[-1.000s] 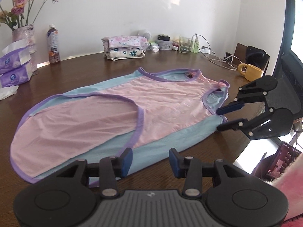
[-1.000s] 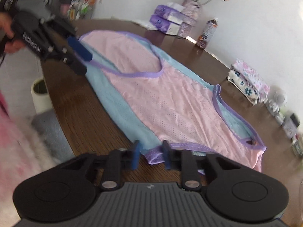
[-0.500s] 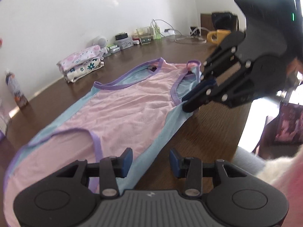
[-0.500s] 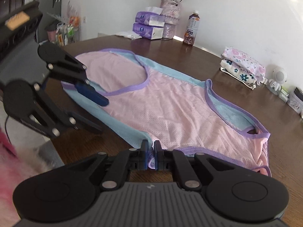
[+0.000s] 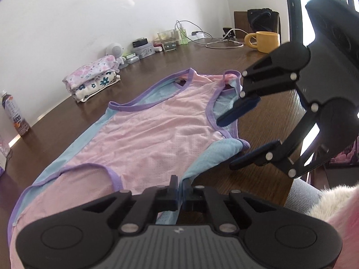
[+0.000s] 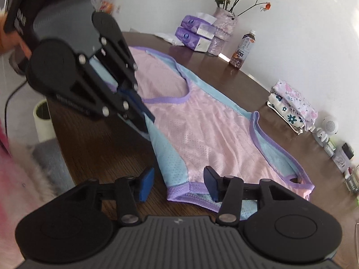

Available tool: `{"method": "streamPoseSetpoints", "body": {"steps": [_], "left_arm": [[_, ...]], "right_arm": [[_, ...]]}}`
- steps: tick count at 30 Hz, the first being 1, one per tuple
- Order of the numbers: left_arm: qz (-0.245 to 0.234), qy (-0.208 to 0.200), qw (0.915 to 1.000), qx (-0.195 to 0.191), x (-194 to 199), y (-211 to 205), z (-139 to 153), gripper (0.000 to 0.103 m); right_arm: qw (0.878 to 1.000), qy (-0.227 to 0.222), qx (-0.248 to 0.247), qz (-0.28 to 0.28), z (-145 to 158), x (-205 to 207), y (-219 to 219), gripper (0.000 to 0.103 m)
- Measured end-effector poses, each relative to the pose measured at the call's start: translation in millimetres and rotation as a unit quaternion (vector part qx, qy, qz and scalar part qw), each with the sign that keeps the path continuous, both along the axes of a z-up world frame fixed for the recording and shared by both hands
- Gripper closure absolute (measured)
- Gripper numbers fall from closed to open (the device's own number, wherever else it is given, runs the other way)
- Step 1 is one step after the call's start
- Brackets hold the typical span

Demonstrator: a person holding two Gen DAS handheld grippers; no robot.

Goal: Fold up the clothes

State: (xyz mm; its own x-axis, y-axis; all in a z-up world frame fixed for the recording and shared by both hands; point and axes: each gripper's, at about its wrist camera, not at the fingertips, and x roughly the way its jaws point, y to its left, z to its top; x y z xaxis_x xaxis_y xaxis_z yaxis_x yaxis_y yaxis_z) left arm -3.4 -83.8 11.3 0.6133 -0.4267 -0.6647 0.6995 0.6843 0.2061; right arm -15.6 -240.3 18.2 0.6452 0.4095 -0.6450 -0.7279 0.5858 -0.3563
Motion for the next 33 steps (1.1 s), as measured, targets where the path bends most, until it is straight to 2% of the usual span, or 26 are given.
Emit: {"method": "streamPoseSetpoints", "body": {"steps": [1, 3, 10, 14, 20, 26, 33], "left_arm": [[0.001, 0.0, 1.0, -0.002, -2, 1, 1, 0.1], [0.005, -0.003, 1.0, 0.004, -5, 4, 0, 0.1], [0.036, -0.007, 0.9986, 0.037, -18, 29, -8, 0.097], [0.068, -0.003, 0.9969, 0.041, -23, 52, -6, 0.097], [0.084, 0.011, 0.9957, 0.037, -31, 73, -4, 0.1], [0.093, 0.0, 0.9954, 0.023, -26, 76, 5, 0.103], [0.102, -0.027, 0.9939, 0.03, 6, 77, 16, 0.103]], "right_arm": [[1.0, 0.001, -0.003, -0.001, 0, 1, -1, 0.077], [1.0, 0.004, -0.005, -0.004, 0, 3, -3, 0.094], [1.0, -0.002, 0.001, -0.012, 7, 0, -9, 0.094], [1.0, -0.003, -0.001, -0.011, 8, 0, -8, 0.094], [1.0, 0.0, 0.001, -0.015, 9, 5, -7, 0.094], [1.0, 0.002, 0.002, -0.016, 14, 14, -5, 0.094], [0.999, -0.005, 0.02, -0.033, 31, 48, -4, 0.094]]}}
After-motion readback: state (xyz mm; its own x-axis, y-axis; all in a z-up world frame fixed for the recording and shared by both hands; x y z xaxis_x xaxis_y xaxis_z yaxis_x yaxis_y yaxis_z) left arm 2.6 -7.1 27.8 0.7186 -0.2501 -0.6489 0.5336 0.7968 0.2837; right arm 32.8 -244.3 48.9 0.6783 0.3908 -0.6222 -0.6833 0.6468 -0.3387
